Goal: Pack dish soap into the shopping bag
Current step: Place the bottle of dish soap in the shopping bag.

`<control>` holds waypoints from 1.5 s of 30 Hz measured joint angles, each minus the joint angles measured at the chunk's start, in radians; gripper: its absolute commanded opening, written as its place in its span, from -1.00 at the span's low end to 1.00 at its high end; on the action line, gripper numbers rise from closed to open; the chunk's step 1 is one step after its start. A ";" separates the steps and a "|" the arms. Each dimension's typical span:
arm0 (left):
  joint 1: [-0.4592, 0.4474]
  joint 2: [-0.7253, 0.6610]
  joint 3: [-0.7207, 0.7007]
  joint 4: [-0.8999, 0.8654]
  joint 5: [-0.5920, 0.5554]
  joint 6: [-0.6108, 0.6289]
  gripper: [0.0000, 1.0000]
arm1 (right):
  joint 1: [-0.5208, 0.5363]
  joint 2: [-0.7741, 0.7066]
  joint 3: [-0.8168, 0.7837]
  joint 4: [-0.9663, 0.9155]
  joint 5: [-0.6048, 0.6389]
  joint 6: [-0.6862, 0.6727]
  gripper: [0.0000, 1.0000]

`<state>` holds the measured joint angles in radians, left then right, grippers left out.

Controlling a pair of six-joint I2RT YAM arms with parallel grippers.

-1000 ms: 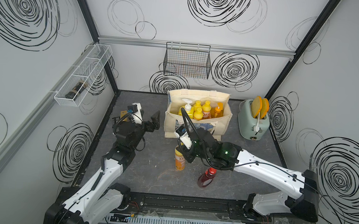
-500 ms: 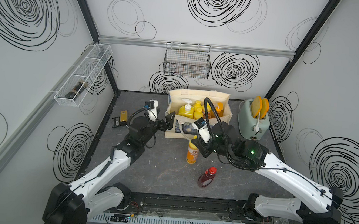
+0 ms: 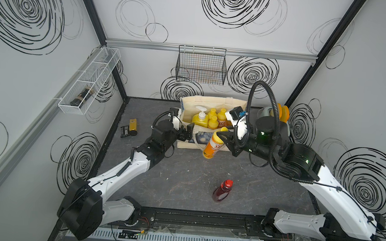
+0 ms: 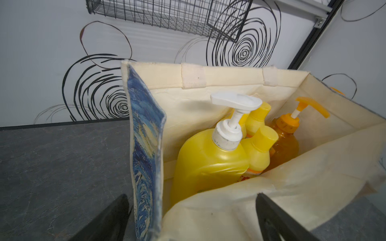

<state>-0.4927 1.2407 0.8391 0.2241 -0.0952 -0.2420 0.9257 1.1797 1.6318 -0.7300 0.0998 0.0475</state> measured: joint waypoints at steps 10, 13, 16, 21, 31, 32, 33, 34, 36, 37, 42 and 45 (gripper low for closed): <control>-0.018 0.047 0.071 -0.125 0.000 0.099 0.93 | -0.177 0.070 0.158 0.006 -0.008 -0.022 -0.77; -0.028 0.058 0.082 -0.150 0.000 0.125 0.92 | -0.231 0.108 0.167 0.006 -0.007 -0.032 -0.77; -0.039 0.060 0.086 -0.164 0.000 0.143 0.92 | -0.276 0.149 0.169 0.015 -0.005 -0.040 -0.77; -0.053 0.060 0.086 -0.172 -0.001 0.165 0.92 | -0.336 0.188 0.155 0.052 -0.010 -0.049 -0.78; -0.064 0.060 0.087 -0.173 -0.013 0.183 0.92 | -0.381 0.202 0.138 0.106 -0.019 -0.054 -0.79; -0.064 0.060 0.087 -0.173 -0.014 0.183 0.92 | -0.383 0.205 0.135 0.113 -0.020 -0.054 -0.79; -0.064 0.060 0.087 -0.173 -0.014 0.183 0.93 | -0.384 0.208 0.134 0.117 -0.021 -0.055 -0.79; -0.064 0.060 0.087 -0.173 -0.014 0.183 0.92 | -0.385 0.214 0.133 0.121 -0.023 -0.056 -0.79; -0.064 0.060 0.087 -0.173 -0.015 0.183 0.92 | -0.385 0.226 0.131 0.128 -0.026 -0.056 -0.79; -0.065 0.060 0.087 -0.173 -0.016 0.183 0.93 | -0.385 0.233 0.128 0.134 -0.027 -0.057 -0.79; -0.067 0.060 0.087 -0.173 -0.018 0.184 0.92 | -0.385 0.262 0.099 0.157 -0.034 -0.060 -0.79; -0.068 0.059 0.087 -0.173 -0.019 0.187 0.93 | -0.385 0.274 0.082 0.170 -0.039 -0.060 -0.79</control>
<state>-0.5610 1.2999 0.9257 0.0513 -0.1139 -0.0551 0.5404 1.4532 1.7142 -0.5598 0.0605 -0.0128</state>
